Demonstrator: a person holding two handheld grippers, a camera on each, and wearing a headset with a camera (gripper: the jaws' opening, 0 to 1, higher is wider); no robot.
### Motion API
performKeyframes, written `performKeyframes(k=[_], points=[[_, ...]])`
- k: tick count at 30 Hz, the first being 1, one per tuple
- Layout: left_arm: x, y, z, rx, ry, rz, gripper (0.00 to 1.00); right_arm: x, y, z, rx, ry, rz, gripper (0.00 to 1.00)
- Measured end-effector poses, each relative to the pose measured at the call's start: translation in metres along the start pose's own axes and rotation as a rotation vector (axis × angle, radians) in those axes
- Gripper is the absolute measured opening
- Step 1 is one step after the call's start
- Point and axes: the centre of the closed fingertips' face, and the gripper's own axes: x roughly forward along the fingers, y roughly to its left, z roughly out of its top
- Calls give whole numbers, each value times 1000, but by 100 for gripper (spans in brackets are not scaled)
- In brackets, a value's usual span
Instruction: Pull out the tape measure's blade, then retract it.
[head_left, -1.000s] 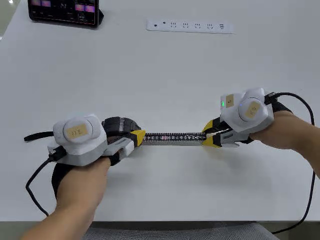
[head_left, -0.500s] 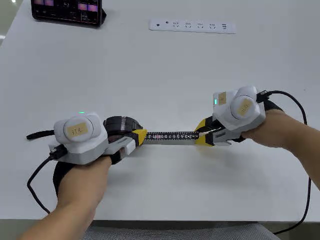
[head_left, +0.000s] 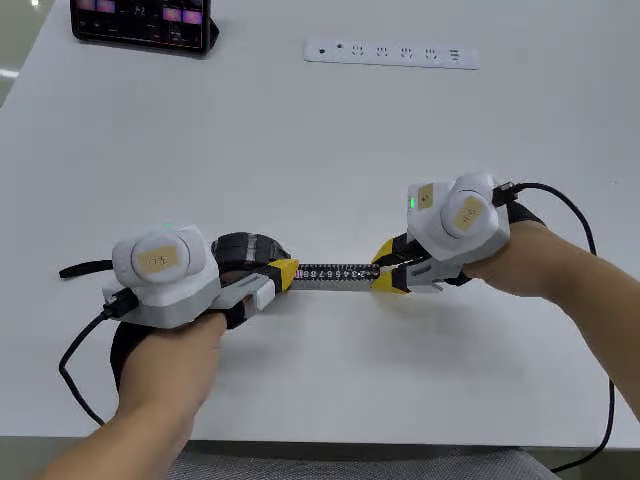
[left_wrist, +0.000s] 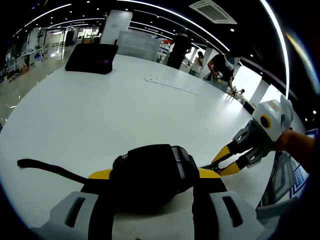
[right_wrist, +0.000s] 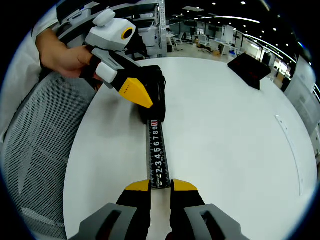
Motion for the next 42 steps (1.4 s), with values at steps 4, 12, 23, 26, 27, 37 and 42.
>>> performKeyframes(k=[4,12,23,26,27,37,42], points=[[0,0,0,-2,-1,-2,58,3,0,5,-1,-7,4,10],[0,1,0,-5,0,-5,58,12,2,14,0,-21,13,10],[1,2,0,-6,1,-8,58,24,4,27,2,-48,27,10],[2,2,0,-7,1,-10,58,27,4,32,5,-57,30,10],[2,2,0,-7,1,-10,58,28,4,33,4,-59,30,10],[2,2,0,-11,0,-13,58,39,6,48,1,-82,37,10],[2,2,0,-12,0,-15,58,44,6,55,0,-91,42,10]])
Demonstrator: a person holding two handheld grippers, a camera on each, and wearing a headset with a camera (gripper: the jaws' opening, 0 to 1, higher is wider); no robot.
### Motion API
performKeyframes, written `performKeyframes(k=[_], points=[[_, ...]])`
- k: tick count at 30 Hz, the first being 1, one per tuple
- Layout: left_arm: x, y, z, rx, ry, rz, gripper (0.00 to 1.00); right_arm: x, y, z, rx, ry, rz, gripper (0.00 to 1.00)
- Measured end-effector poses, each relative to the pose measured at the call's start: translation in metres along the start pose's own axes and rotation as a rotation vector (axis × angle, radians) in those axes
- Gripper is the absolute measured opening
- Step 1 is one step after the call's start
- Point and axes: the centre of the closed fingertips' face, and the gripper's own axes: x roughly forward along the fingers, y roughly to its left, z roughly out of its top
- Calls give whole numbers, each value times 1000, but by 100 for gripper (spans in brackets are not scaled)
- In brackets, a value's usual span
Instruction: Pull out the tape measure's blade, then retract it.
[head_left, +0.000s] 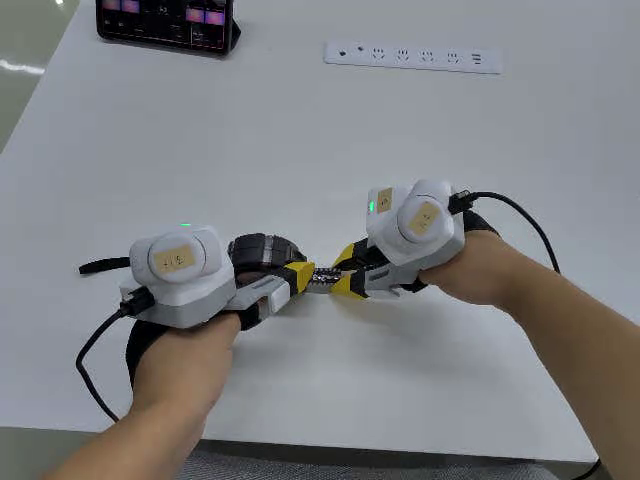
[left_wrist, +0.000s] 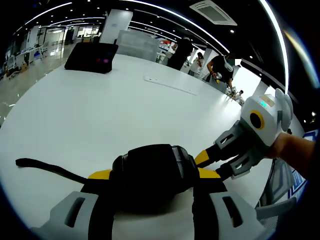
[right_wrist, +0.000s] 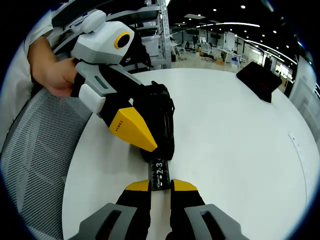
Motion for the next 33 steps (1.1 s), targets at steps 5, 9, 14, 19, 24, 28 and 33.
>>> performKeyframes(k=[5,9,14,19,24,28,33], points=[[0,0,0,-2,-2,0,58,3,0,4,-7,-1,2,11],[0,0,0,-3,-2,-1,58,7,0,8,-4,-11,4,11],[1,1,0,-4,-3,-2,58,11,0,13,-3,-21,5,11],[1,2,0,-5,-2,-3,58,14,1,17,-6,-33,7,11],[1,1,0,-4,-5,-4,58,15,0,18,-13,-32,8,11],[0,0,0,-4,-6,-4,59,14,0,18,-13,-35,4,11],[0,-1,0,-9,2,-6,59,14,1,18,-3,-40,-2,11]])
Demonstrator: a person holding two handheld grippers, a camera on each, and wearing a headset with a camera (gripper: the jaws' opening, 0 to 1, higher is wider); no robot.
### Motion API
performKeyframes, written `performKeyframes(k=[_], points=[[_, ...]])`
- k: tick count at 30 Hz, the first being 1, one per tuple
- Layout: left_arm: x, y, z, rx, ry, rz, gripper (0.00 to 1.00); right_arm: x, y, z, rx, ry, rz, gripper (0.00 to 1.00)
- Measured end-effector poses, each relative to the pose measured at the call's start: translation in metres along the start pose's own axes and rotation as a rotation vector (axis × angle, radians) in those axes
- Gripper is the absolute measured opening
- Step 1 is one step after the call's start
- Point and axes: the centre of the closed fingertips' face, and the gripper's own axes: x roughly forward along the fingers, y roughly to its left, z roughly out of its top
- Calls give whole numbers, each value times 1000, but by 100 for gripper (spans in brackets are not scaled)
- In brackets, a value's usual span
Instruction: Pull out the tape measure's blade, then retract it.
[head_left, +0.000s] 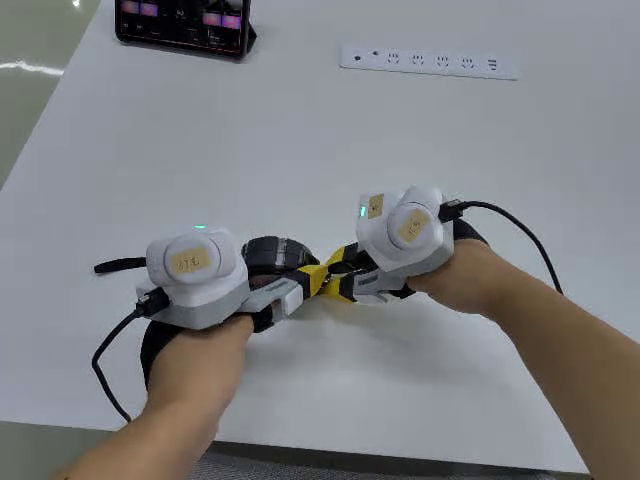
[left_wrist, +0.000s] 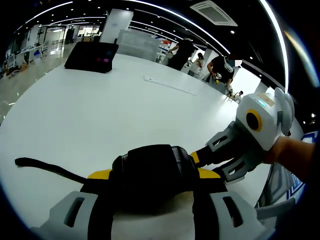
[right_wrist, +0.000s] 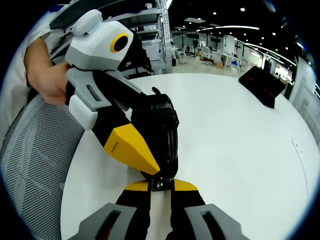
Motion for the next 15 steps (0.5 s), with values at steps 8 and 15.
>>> performKeyframes(k=[8,15], points=[[0,0,1,13,-12,-6,61,-1,2,0,-1,-2,-8,13],[1,1,1,16,-5,-11,61,-3,0,2,33,-16,-21,20]])
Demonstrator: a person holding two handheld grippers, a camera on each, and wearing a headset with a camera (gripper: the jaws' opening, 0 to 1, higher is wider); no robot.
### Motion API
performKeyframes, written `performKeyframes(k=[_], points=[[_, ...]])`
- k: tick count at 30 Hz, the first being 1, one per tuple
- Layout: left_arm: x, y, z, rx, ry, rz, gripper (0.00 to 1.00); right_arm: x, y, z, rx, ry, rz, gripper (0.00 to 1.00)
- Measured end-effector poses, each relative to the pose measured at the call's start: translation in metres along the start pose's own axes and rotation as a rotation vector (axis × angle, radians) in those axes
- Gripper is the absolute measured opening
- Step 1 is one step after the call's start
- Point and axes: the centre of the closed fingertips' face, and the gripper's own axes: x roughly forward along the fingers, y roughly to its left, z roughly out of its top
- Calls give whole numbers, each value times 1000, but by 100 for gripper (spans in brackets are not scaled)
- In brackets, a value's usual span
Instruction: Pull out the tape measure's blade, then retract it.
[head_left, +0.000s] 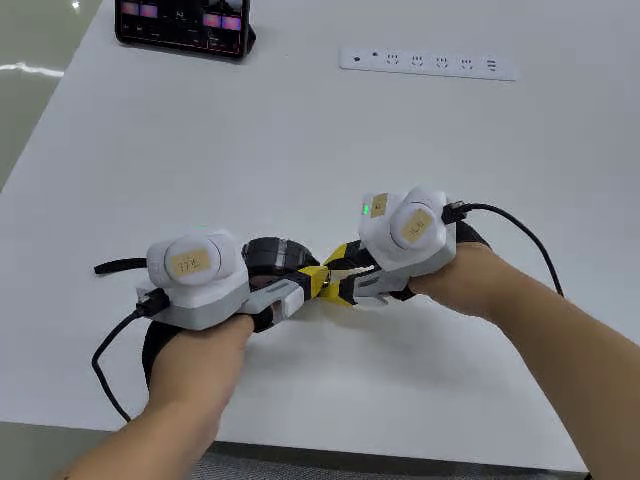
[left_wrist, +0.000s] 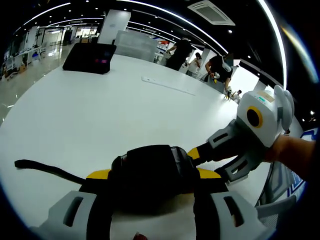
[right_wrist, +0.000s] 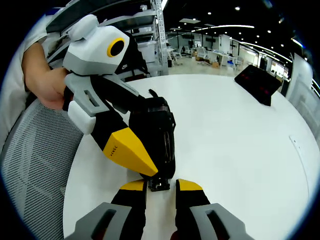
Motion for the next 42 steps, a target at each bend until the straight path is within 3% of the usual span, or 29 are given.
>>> performKeyframes(k=[6,16,25,34,42], points=[[-1,-1,1,16,-2,-6,61,-1,-1,1,3,-4,-9,22],[-7,-2,7,107,-31,-18,59,-8,-5,6,28,-42,-36,28],[-11,-2,8,113,-28,-27,57,-14,-4,8,31,-46,-49,30],[-31,1,15,178,-40,-54,57,-35,0,9,56,-90,-98,38],[-48,1,19,229,-41,-87,62,-50,4,3,64,-93,-140,45]])
